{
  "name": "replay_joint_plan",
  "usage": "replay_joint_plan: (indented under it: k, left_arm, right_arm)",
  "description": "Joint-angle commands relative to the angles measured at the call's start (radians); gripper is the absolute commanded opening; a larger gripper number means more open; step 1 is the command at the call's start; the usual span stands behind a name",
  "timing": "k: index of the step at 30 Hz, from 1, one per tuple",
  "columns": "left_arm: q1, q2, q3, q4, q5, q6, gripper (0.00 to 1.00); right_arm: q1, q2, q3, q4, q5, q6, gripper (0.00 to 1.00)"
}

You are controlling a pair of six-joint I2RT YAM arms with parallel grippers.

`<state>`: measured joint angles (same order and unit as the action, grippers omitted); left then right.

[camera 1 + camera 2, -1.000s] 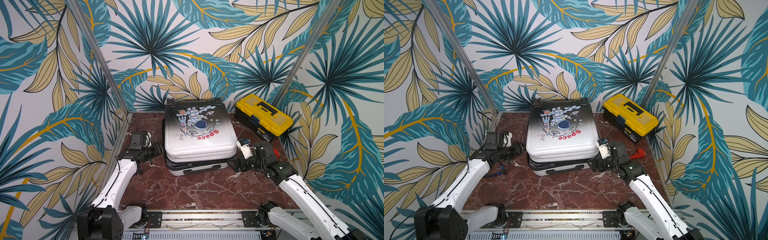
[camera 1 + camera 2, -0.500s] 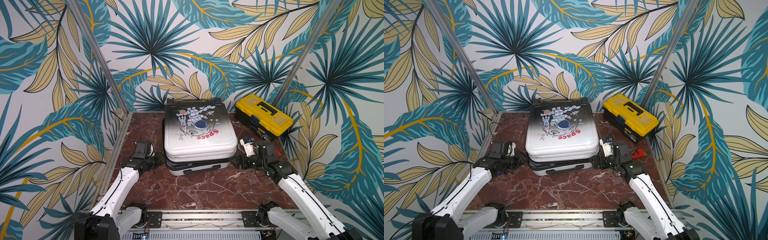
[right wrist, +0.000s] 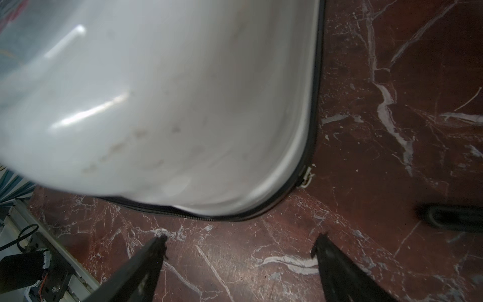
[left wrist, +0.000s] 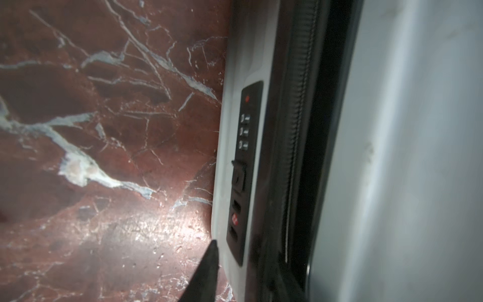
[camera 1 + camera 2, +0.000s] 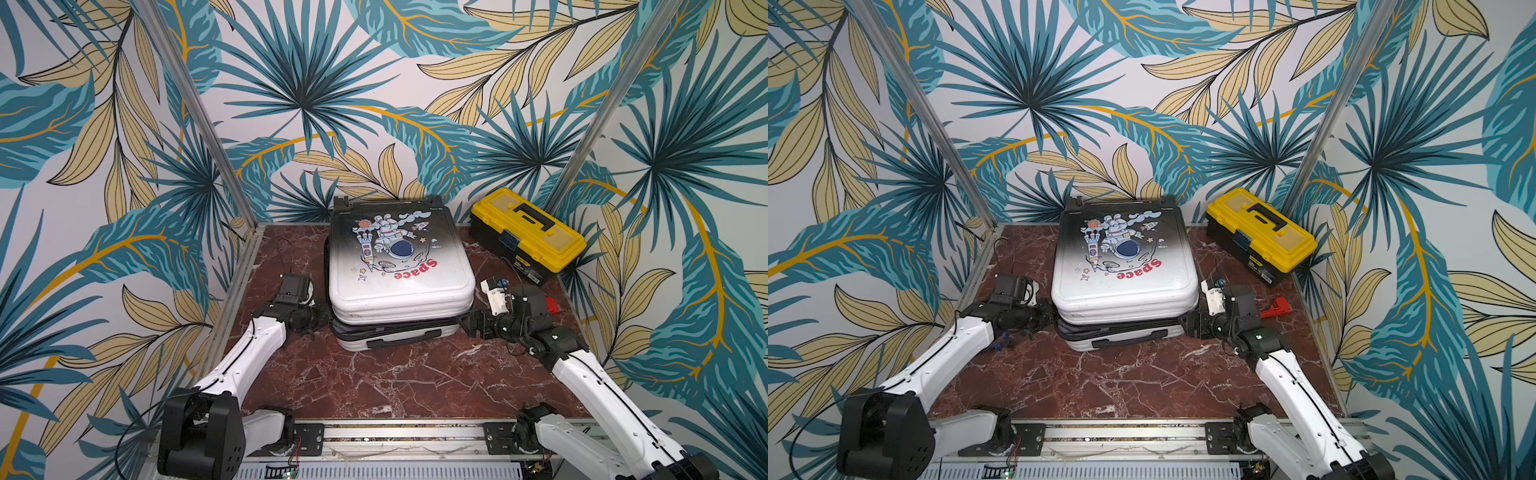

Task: Close the suitcase zippers
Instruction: Adjust the suitcase at the center of the board.

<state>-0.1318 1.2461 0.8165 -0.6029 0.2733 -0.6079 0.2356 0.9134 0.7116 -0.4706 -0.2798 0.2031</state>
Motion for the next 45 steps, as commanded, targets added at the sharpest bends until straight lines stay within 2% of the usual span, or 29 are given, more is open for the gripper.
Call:
replay_joint_plan:
  k: [1,5,8,11,17,21,25,28,30,33,39,45]
  left_arm:
    - [0.014,0.040,0.050,-0.026,-0.128,0.058,0.25]
    - [0.031,0.072,0.099,-0.045,-0.161,0.098,0.20]
    - [0.041,0.099,0.134,-0.058,-0.156,0.130,0.14]
    - [0.054,0.124,0.167,-0.063,-0.150,0.167,0.10]
    - [0.086,0.149,0.232,-0.086,-0.168,0.235,0.10]
    - [0.110,0.164,0.268,-0.085,-0.132,0.308,0.10]
    - [0.134,0.203,0.306,-0.087,-0.106,0.401,0.09]
    - [0.153,0.246,0.337,-0.087,-0.064,0.470,0.07]
    - [0.161,0.276,0.360,-0.089,-0.022,0.518,0.07]
    - [0.165,0.313,0.394,-0.095,-0.029,0.575,0.07]
    - [0.181,0.336,0.431,-0.099,0.011,0.653,0.07]
    - [0.185,0.371,0.483,-0.131,0.040,0.732,0.06]
  right_arm:
    - [-0.011,-0.043,-0.045,0.079,0.038,0.004,0.91]
    - [-0.023,-0.096,-0.161,0.199,0.112,0.043,0.86]
    - [-0.024,-0.137,-0.264,0.366,0.086,0.096,0.83]
    - [-0.024,-0.135,-0.293,0.403,0.091,0.063,0.77]
    - [-0.024,-0.079,-0.368,0.595,-0.008,0.089,0.73]
    - [-0.024,-0.031,-0.494,0.956,-0.047,0.145,0.69]
    - [-0.024,0.048,-0.497,1.015,-0.124,0.133,0.68]
    - [-0.024,0.134,-0.538,1.166,-0.172,0.148,0.67]
    - [-0.024,0.181,-0.525,1.180,-0.207,0.117,0.67]
    - [-0.024,0.241,-0.501,1.201,-0.224,0.085,0.66]
    - [-0.024,0.283,-0.484,1.194,-0.244,0.006,0.63]
    - [-0.024,0.368,-0.424,1.220,-0.361,-0.071,0.57]
